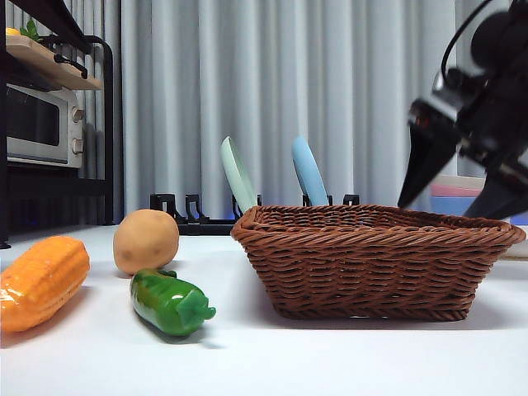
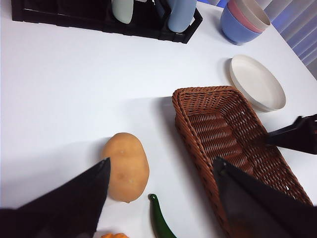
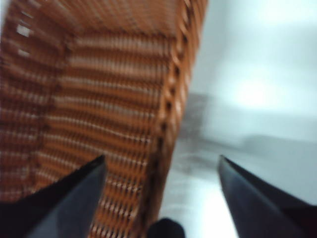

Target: Pick up the basket,pick up the corn from the table,pick up the potato from the table,pick up the cucumber from the table,put all items into the basket

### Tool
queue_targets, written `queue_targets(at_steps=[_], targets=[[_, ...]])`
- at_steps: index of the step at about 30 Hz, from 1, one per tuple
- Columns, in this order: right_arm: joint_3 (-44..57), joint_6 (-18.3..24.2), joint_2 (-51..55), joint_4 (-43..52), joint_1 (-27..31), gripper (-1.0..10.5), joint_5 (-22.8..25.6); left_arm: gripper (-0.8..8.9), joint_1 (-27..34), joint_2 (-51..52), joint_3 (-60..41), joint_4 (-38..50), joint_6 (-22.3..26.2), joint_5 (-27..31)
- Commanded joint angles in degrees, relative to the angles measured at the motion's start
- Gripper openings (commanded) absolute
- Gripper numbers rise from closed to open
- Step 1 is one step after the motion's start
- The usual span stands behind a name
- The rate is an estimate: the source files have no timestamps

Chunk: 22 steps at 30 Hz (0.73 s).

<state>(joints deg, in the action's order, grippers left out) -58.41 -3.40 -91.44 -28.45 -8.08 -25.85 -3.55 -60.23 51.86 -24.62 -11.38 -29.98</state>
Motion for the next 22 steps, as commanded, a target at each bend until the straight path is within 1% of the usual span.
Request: queue_targets(at_steps=[1, 3, 6, 11, 12, 15, 18, 22], targets=[[-0.07, 0.44, -2.03, -0.07, -0.37, 2.5, -1.49, 3.47, -0.24, -0.04, 0.0, -0.5, 0.48, -0.09], [-0.04, 0.33, -2.62, -0.68, -0.72, 1.6, -1.14, 3.47, -0.24, -0.04, 0.0, -0.55, 0.48, -0.07], [-0.07, 0.24, -2.62, -1.01, -0.79, -0.2, -1.22, 3.47, -0.24, -0.07, 0.0, -0.57, 0.44, -0.07], [-0.26, -1.53, -1.25, -0.98, -0.55, -0.2, -1.16, 3.51, -1.09, -0.9, 0.0, 0.0, -0.17, 0.26], [-0.35, -1.79, -0.68, -0.98, -0.55, -0.2, -1.03, 3.54, -1.64, -1.4, 0.0, 0.42, -0.33, 1.18], [-1.03, -2.34, 1.09, -1.05, -0.55, -0.2, -0.81, 4.37, -3.85, -3.34, 0.07, 1.88, -0.63, 4.33], [-2.14, -2.86, 2.6, -1.36, -0.55, -0.2, -0.81, 4.42, -6.54, -6.67, 1.2, 1.86, -0.63, 6.45], [-4.66, -3.26, 3.5, -2.95, -0.52, -0.2, -0.81, 4.42, -10.08, -13.03, 5.49, -0.61, -0.42, 10.67]])
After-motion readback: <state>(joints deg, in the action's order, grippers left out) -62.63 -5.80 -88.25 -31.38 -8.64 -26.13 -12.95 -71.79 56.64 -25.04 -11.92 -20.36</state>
